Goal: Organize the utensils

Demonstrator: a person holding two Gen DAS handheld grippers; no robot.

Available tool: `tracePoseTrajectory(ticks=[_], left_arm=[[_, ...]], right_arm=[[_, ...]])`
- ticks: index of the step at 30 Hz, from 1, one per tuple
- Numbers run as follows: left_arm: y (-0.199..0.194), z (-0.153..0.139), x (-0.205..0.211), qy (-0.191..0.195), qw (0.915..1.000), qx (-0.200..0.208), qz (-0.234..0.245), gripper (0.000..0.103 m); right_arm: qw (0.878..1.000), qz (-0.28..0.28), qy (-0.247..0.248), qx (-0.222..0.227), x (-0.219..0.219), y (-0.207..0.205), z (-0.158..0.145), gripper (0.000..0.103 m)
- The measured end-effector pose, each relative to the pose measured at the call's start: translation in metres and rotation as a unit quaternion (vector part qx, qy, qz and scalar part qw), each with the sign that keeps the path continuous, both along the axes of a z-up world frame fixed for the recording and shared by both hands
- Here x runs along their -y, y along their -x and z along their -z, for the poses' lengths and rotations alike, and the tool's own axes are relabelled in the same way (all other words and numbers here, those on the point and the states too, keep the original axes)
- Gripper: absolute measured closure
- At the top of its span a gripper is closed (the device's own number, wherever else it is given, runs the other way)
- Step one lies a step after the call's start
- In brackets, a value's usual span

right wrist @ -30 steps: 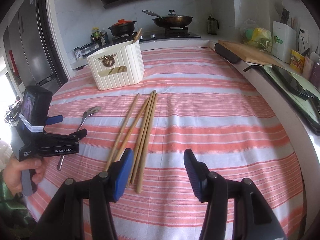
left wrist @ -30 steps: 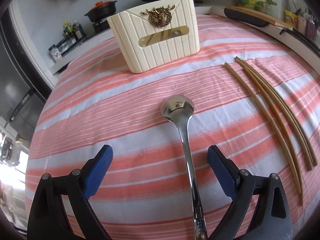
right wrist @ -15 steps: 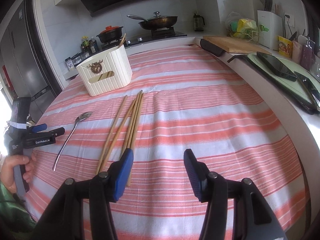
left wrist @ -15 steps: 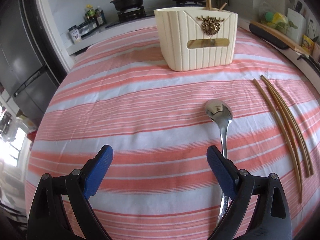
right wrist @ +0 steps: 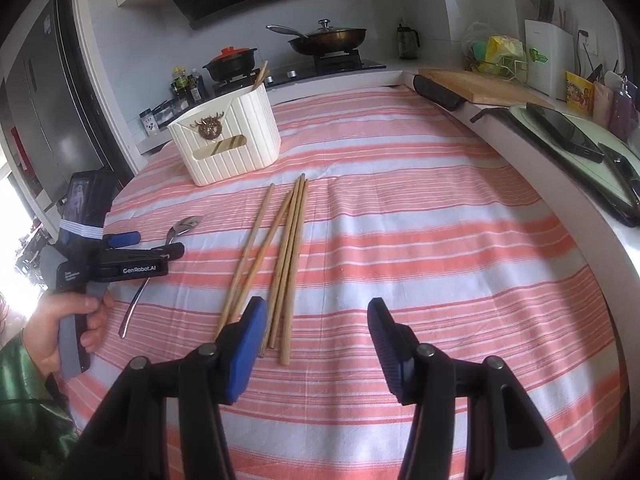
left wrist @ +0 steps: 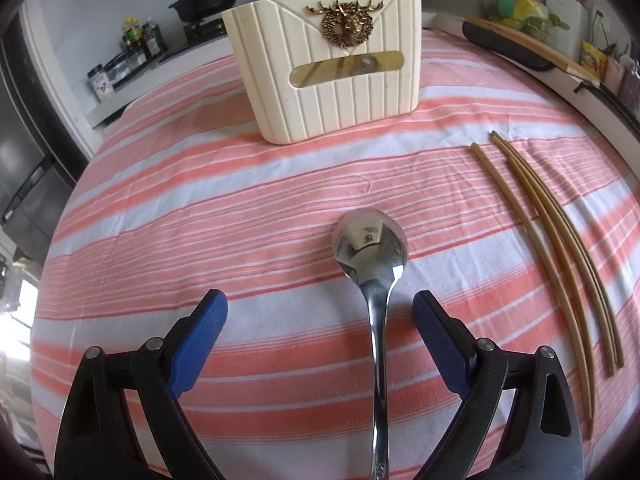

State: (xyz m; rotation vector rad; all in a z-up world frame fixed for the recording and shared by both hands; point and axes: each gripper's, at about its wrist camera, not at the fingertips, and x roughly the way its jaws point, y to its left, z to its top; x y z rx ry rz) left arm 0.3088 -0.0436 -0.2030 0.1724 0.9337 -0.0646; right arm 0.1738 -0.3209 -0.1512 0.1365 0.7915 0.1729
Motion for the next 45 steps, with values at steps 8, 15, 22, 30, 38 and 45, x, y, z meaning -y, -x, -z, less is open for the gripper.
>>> tracePoseTrajectory(ticks=[8, 15, 22, 30, 38, 45], left_arm=[[0.002, -0.014, -0.03, 0.013, 0.9998, 0.007, -0.017, 0.009], [0.003, -0.016, -0.049, 0.003, 0.9992, 0.011, -0.037, 0.009], [0.012, -0.015, -0.074, 0.01, 0.9983, 0.011, -0.057, 0.009], [0.058, -0.01, -0.094, 0.154, 0.987, -0.004, -0.047, 0.008], [0.075, 0.008, -0.072, 0.126, 0.9919, 0.0, -0.017, 0.005], [0.076, 0.008, -0.08, 0.15, 0.9885, 0.011, -0.015, 0.004]], right_arm=[[1.0, 0.008, -0.001, -0.007, 0.008, 0.004, 0.006, 0.05], [1.0, 0.005, -0.008, -0.003, 0.006, 0.005, 0.005, 0.05], [1.0, 0.014, -0.002, 0.003, 0.01, 0.011, 0.0, 0.05], [0.997, 0.037, 0.055, -0.025, 0.014, -0.002, 0.021, 0.05], [0.999, 0.004, 0.038, -0.025, 0.0, -0.021, 0.02, 0.05], [0.996, -0.062, 0.002, -0.07, -0.03, -0.073, 0.023, 0.085]])
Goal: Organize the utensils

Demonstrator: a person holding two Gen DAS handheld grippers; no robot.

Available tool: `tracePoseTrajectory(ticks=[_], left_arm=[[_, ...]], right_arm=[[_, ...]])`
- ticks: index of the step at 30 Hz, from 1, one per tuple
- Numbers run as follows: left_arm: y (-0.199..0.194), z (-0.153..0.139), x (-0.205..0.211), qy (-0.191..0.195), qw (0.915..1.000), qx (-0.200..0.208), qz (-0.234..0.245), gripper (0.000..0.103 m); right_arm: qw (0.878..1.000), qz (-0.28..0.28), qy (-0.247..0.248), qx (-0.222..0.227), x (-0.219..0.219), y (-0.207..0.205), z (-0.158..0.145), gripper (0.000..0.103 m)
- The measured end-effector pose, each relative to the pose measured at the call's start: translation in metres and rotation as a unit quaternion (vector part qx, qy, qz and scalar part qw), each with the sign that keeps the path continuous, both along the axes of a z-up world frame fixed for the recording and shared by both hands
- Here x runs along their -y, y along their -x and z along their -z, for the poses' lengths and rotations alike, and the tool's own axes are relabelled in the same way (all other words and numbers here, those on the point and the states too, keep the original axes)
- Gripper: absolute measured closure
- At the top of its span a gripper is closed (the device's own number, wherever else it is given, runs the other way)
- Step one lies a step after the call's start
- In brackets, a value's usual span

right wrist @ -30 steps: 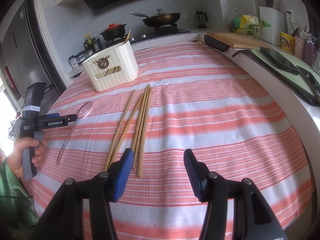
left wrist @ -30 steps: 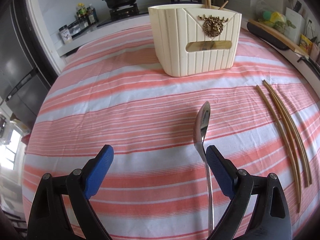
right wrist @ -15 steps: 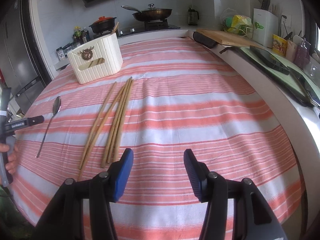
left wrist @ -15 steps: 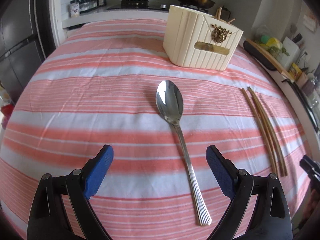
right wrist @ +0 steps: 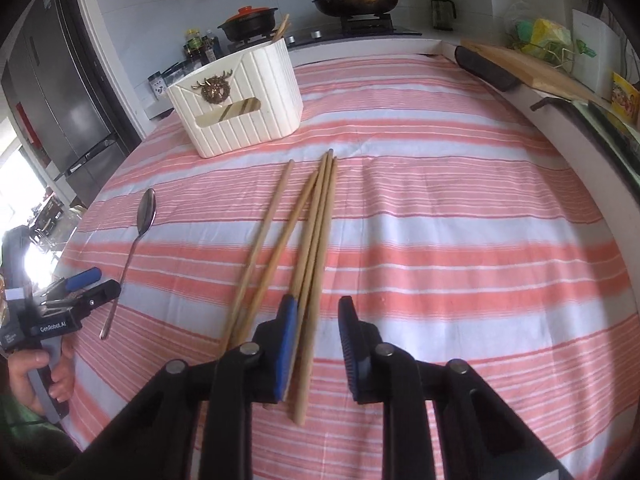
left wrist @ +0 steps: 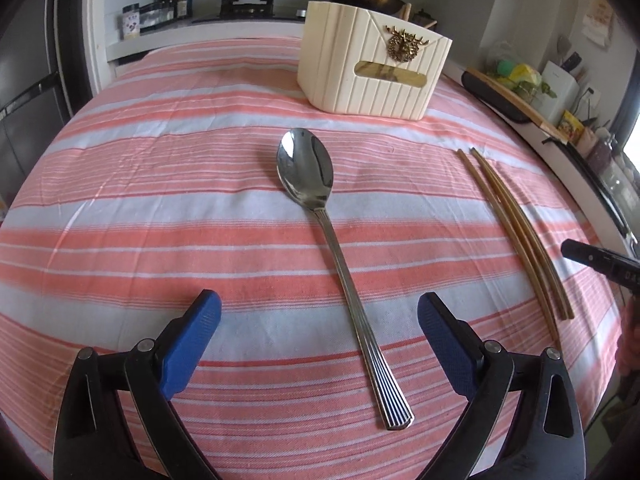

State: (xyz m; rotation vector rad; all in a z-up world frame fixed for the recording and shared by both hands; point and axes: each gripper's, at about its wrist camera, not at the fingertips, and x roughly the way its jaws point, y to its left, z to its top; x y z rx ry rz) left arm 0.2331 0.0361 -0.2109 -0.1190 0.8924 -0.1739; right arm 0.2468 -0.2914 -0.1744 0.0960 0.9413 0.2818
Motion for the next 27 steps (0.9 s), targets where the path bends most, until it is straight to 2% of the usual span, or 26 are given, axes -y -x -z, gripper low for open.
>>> tracePoseTrajectory(ticks=[2, 4, 8, 10, 14, 19, 24, 27], left_arm=[[0.0, 0.0, 0.0, 0.004, 1.0, 0.001, 0.001, 0.003], [0.0, 0.0, 0.0, 0.005, 1.0, 0.001, 0.001, 0.003], [-0.001, 0.001, 0.002, 0.0, 1.0, -0.001, 0.003, 0.002], [-0.001, 0.001, 0.004, -0.008, 1.0, -0.003, 0.004, 0.001], [-0.001, 0.001, 0.006, -0.017, 0.9998, -0.004, 0.003, 0.001], [0.0, 0.001, 0.002, -0.01, 0.9999, -0.003, -0.006, 0.001], [0.0, 0.002, 0.004, -0.018, 0.9998, -0.004, -0.009, 0.001], [0.0, 0.002, 0.005, -0.025, 0.9996, -0.006, -0.009, 0.001]], right_arm=[[1.0, -0.012, 0.006, -0.026, -0.007, -0.019, 0.008, 0.091], [0.998, -0.015, 0.037, -0.053, -0.011, -0.034, 0.019, 0.096], [0.994, -0.04, 0.06, -0.077, -0.02, -0.051, 0.019, 0.097], [0.994, -0.043, 0.071, -0.075, -0.024, -0.058, 0.019, 0.098], [0.995, -0.034, 0.088, -0.038, -0.031, -0.067, 0.022, 0.098], [0.995, 0.02, 0.09, -0.043, -0.018, -0.047, 0.018, 0.098], [0.989, 0.069, 0.128, -0.029, 0.008, 0.006, 0.014, 0.098], [0.981, 0.11, 0.155, -0.029, 0.027, 0.032, 0.015, 0.095]])
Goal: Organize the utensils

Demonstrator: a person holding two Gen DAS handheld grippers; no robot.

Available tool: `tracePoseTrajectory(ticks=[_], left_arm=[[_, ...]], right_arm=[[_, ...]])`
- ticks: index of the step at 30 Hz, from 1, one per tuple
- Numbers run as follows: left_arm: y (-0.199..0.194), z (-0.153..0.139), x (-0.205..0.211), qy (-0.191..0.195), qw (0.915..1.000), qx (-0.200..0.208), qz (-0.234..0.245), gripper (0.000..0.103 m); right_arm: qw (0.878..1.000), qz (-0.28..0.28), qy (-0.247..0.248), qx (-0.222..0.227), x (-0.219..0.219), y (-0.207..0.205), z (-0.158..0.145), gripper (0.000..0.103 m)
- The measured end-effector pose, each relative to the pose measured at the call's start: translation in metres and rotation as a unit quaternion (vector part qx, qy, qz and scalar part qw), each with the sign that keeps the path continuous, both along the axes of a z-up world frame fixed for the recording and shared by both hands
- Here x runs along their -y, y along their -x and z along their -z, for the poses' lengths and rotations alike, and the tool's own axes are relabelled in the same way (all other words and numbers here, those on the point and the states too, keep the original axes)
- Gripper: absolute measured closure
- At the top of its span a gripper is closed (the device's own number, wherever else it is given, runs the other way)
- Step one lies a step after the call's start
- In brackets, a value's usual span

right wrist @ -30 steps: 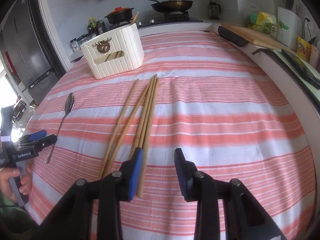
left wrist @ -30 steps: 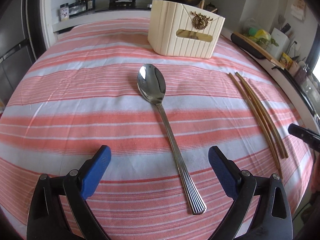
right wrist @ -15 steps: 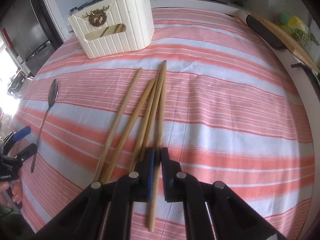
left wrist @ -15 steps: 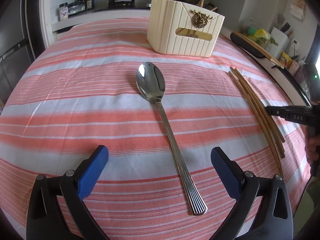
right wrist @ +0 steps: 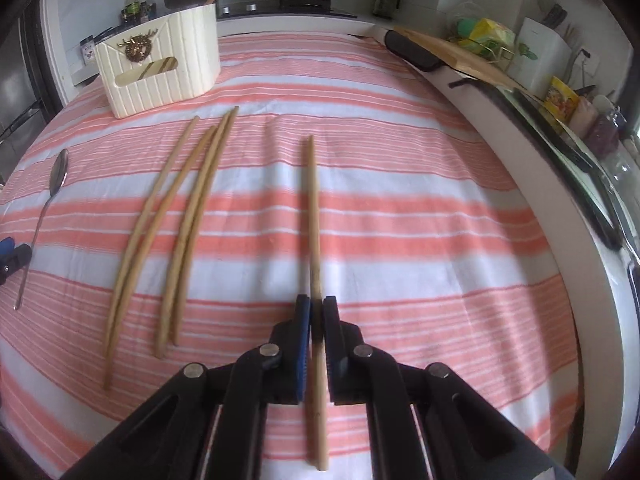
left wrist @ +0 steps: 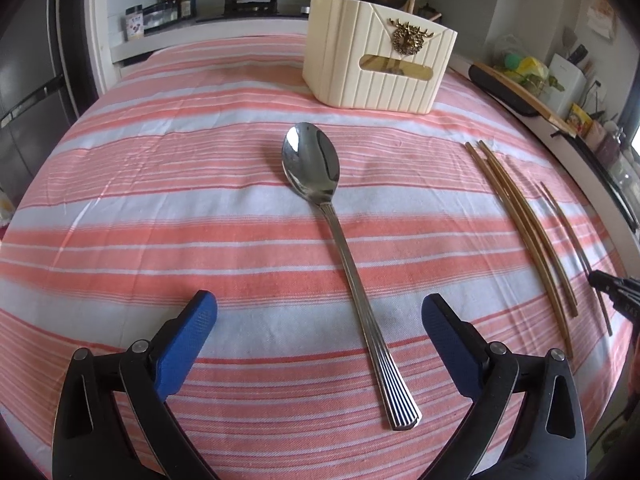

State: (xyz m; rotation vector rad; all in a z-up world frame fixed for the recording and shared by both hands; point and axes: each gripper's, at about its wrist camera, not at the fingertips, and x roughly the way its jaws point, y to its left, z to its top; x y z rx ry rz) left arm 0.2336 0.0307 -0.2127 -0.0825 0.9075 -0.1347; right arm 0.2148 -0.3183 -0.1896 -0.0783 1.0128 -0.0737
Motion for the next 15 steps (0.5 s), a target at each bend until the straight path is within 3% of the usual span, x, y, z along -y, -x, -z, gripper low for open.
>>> tracePoseTrajectory(ticks=[3, 5, 7, 15], left_arm=[[0.001, -0.001, -0.001, 0.008, 1.0, -0.002, 0.001, 0.001], [0.006, -0.002, -0.003, 0.022, 0.9997, -0.005, 0.006, 0.001], [0.012, -0.003, -0.004, 0.036, 0.9993, -0.008, 0.01, 0.001], [0.014, -0.011, -0.012, 0.054, 0.9967, -0.058, -0.022, 0.001]], right_arm=[[1.0, -0.001, -0.016, 0.001, 0.012, 0.013, 0.001, 0.095], [1.0, -0.018, -0.025, -0.003, 0.015, 0.014, -0.001, 0.088], [0.998, -0.037, -0.04, -0.009, 0.017, 0.012, -0.004, 0.062], [0.99, -0.11, -0.056, -0.064, 0.009, -0.004, -0.001, 0.06]])
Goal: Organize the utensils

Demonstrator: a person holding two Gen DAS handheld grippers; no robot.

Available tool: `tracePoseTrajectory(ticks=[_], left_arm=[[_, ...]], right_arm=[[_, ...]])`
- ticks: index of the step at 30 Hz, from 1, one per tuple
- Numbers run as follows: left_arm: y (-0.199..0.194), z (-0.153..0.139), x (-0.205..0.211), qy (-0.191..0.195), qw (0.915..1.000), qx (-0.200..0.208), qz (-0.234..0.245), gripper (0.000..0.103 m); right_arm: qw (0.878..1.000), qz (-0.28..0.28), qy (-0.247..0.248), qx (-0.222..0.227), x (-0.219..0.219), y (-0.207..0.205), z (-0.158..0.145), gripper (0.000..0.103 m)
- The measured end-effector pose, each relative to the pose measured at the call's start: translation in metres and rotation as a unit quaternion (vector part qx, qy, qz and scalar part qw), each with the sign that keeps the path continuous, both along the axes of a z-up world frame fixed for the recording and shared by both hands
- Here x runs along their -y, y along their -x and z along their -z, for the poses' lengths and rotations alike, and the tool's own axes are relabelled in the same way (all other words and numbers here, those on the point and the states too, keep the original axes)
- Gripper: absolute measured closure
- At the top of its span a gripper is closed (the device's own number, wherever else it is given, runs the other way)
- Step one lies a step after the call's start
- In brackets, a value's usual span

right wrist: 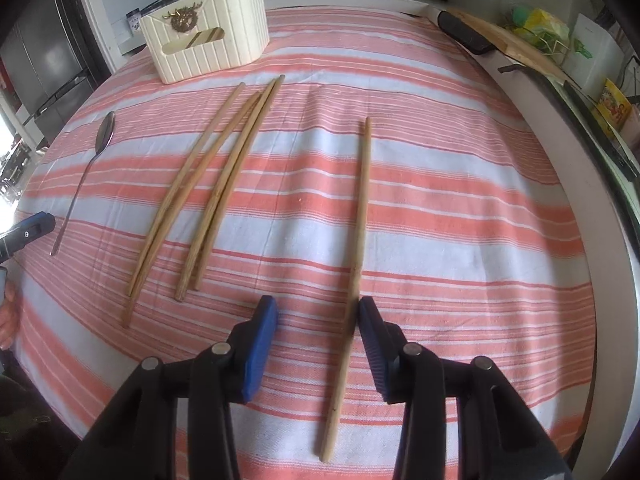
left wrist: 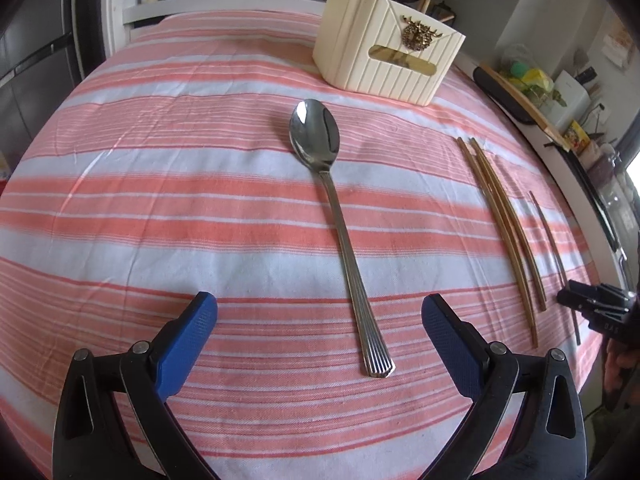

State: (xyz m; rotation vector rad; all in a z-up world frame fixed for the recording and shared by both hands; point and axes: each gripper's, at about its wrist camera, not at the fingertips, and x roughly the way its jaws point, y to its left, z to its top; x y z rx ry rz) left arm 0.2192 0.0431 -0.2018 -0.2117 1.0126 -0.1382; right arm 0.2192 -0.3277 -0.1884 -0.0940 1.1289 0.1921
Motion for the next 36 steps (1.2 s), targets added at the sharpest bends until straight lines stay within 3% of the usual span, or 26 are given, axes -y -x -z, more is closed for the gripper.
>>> tracePoseTrajectory(ticks=[3, 5, 10, 12, 15, 17, 20, 22, 24, 29, 36], left_arm=[[-0.016, -0.004, -0.003, 0.004, 0.9998, -0.015, -0.012, 0.001], [-0.032, -0.004, 0.001, -0.015, 0.9994, -0.026, -0.016, 0.001], [-0.074, 0.005, 0.027, -0.12, 0.992, -0.04, 0.0, 0.001], [-0.086, 0.011, 0.032, -0.142, 0.9886, -0.049, 0.008, 0.0], [-0.102, 0.011, 0.032, -0.134, 0.9895, -0.055, 0.008, 0.0], [-0.113, 0.011, 0.031, -0.128, 0.99, -0.059, 0.004, 0.001], [-0.127, 0.01, 0.032, -0.119, 0.9912, -0.058, -0.004, 0.01], [-0.132, 0.007, 0.037, -0.117, 0.9921, -0.045, 0.0, 0.025], [-0.135, 0.003, 0.041, -0.121, 0.9922, -0.03, 0.01, 0.063], [-0.135, -0.011, 0.033, -0.07, 0.9969, -0.004, 0.035, 0.062], [-0.085, -0.085, 0.026, -0.036, 0.9919, 0.111, 0.05, 0.062]], right_arm=[[1.0, -0.016, -0.005, -0.024, 0.002, -0.009, -0.001, 0.06], [0.999, -0.023, -0.013, -0.038, 0.005, -0.017, -0.001, 0.06], [0.998, -0.027, -0.024, -0.051, 0.013, -0.044, -0.001, 0.068], [0.998, -0.027, -0.026, -0.055, 0.013, -0.059, -0.001, 0.069], [0.998, -0.031, -0.026, -0.056, 0.01, -0.081, 0.0, 0.072], [0.998, -0.028, -0.022, -0.055, 0.009, -0.096, 0.001, 0.08], [0.998, -0.02, -0.021, -0.062, 0.009, -0.113, 0.002, 0.092], [0.997, -0.013, -0.031, -0.067, 0.011, -0.123, 0.003, 0.096], [0.997, -0.008, -0.04, -0.067, 0.014, -0.13, 0.002, 0.096], [0.996, 0.009, -0.073, -0.05, 0.017, -0.141, -0.001, 0.096], [0.993, 0.001, -0.109, 0.041, 0.011, -0.119, -0.054, 0.096]])
